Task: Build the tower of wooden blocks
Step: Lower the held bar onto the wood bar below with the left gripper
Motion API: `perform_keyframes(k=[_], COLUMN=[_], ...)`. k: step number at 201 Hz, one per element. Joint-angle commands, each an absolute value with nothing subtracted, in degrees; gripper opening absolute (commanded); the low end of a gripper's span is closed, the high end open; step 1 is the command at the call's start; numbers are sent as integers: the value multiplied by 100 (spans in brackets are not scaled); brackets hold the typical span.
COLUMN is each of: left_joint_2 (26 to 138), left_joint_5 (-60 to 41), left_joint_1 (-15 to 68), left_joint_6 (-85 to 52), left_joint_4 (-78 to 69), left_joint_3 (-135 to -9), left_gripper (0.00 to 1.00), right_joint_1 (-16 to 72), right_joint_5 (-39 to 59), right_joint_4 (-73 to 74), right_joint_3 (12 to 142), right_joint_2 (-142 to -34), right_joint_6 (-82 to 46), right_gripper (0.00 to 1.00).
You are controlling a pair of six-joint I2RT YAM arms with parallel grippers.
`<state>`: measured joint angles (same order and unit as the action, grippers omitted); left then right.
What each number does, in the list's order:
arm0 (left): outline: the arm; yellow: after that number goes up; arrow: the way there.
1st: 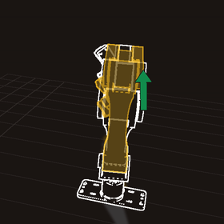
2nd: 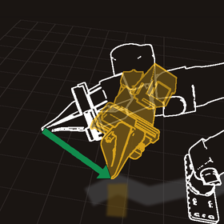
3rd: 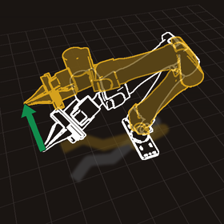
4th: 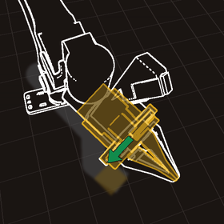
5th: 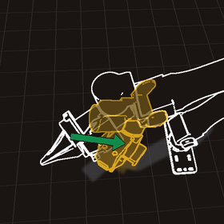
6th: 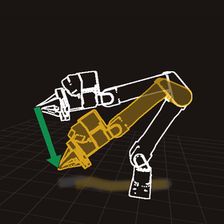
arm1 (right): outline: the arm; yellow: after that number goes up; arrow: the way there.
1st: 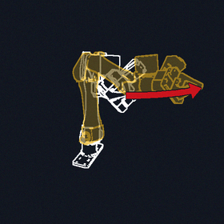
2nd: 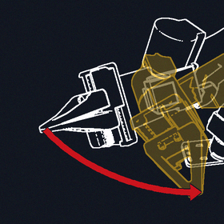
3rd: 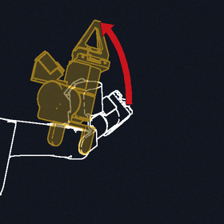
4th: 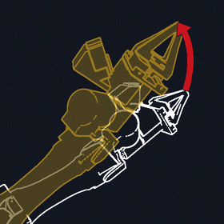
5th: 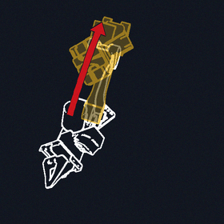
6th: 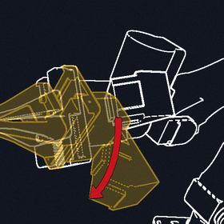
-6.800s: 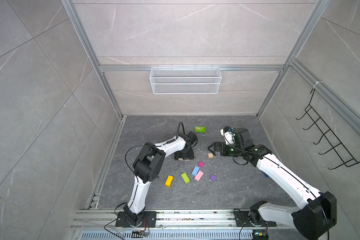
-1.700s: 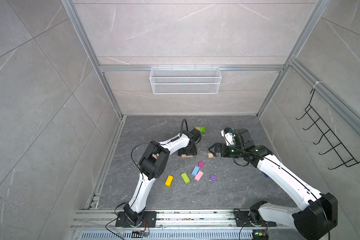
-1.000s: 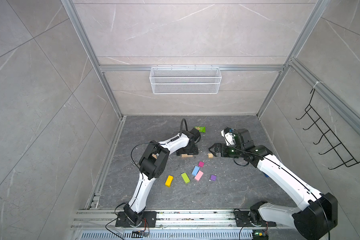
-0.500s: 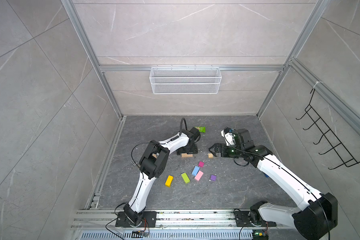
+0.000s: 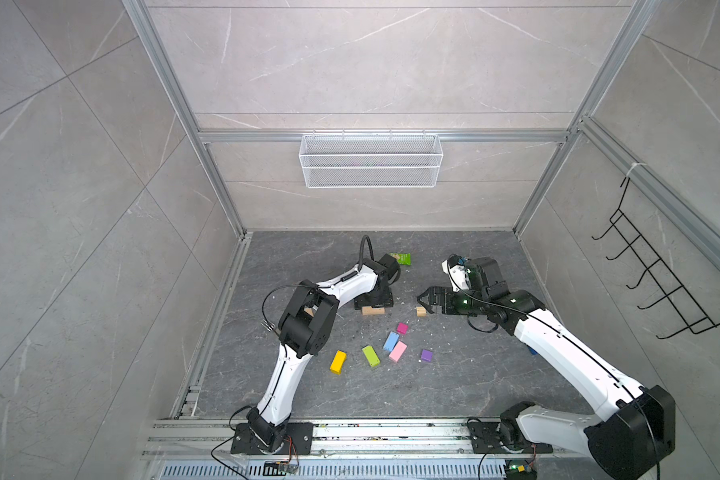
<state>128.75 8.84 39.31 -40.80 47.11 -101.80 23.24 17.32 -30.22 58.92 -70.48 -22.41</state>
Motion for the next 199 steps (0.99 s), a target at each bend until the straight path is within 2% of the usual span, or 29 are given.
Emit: perform_keyframes(k=[1,62,141,199], left_joint_2=[12992,13051,13155,13289], left_joint_5=[877,916,863,839], left_joint_1=[3920,3921,3902,3887], left_joint_6=[-3881,-3616,-3651,-3796], left_joint_4=[4772,4833,4957,5045], left_joint_3=[-10215,-10205,-10409,-10670], left_gripper=[81,81,95,93], right_joint_1=[2343,2340,2341,2344], right_joint_5=[1713,1731,1731,1749], right_joint_4=[-3128,-3122,-3127,-3135], right_joint_3=[5915,5915,5959,5977], right_joint_2=[-7057,-7055,-7093,-7100], right_joint_6=[-2171,-2188,-2178,-2171], right_gripper=[99,99,99,99])
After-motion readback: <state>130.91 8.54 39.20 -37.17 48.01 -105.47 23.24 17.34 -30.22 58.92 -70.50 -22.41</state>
